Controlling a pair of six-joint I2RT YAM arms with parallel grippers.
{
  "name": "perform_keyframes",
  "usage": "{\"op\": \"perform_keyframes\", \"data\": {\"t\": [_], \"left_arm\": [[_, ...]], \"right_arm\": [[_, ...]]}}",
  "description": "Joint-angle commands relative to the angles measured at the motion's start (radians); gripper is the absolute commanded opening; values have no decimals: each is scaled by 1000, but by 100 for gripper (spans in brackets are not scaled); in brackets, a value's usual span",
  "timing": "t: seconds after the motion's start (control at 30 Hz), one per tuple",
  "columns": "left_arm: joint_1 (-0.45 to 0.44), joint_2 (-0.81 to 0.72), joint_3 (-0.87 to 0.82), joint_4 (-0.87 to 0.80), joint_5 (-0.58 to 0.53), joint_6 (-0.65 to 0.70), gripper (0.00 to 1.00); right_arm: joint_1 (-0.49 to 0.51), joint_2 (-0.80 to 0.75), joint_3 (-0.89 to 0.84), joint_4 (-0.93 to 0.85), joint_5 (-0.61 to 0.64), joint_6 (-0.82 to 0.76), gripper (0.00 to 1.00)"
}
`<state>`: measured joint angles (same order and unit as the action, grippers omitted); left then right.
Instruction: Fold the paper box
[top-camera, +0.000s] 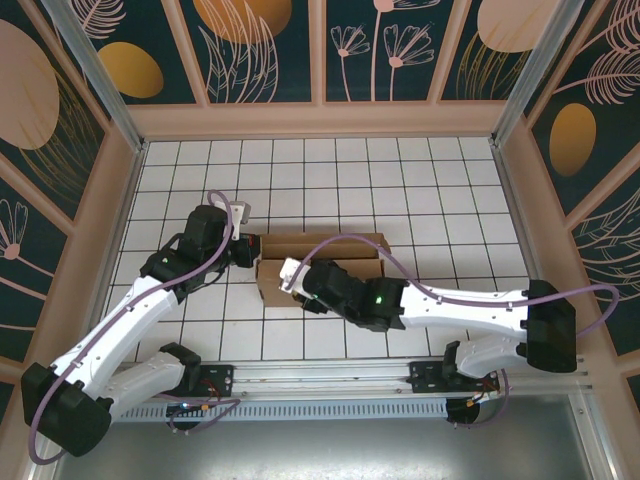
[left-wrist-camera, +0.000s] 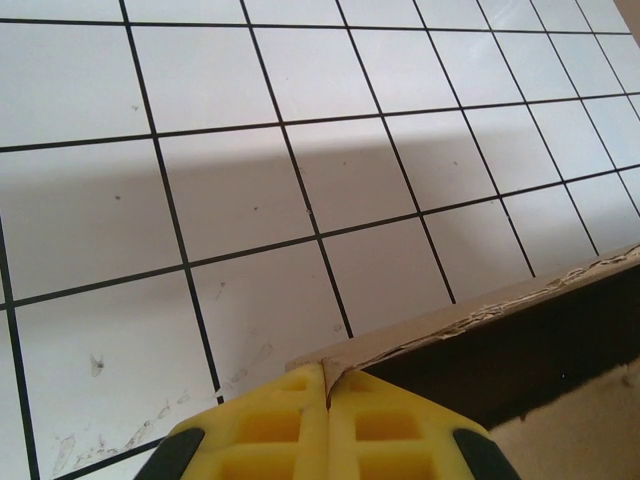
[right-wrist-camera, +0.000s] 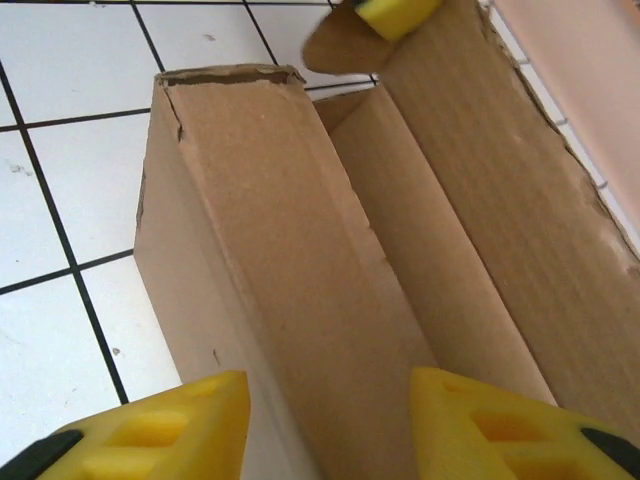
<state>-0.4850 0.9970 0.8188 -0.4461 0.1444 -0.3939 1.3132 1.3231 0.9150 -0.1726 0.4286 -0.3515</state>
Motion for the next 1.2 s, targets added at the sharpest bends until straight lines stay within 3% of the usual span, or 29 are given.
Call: {"op": "perform_keyframes", "data": {"t": [0.0,0.23,0.73,1.17], "left_arm": [[-6,-12,4,-2,-6,19,0],[-7,-6,2,-2,-10,18,0],[-9,-32,44,-43,43,-35,0],[-30,-74,-22,-65,-11,-61,0]], "right_arm": [[11,-52,-55,160,23,-165,48],[-2,-10,-46,118,-122,-144,49],[-30,127,-55,172,59,-106,28],[-38,146,-59,187,95,-96,26]]}}
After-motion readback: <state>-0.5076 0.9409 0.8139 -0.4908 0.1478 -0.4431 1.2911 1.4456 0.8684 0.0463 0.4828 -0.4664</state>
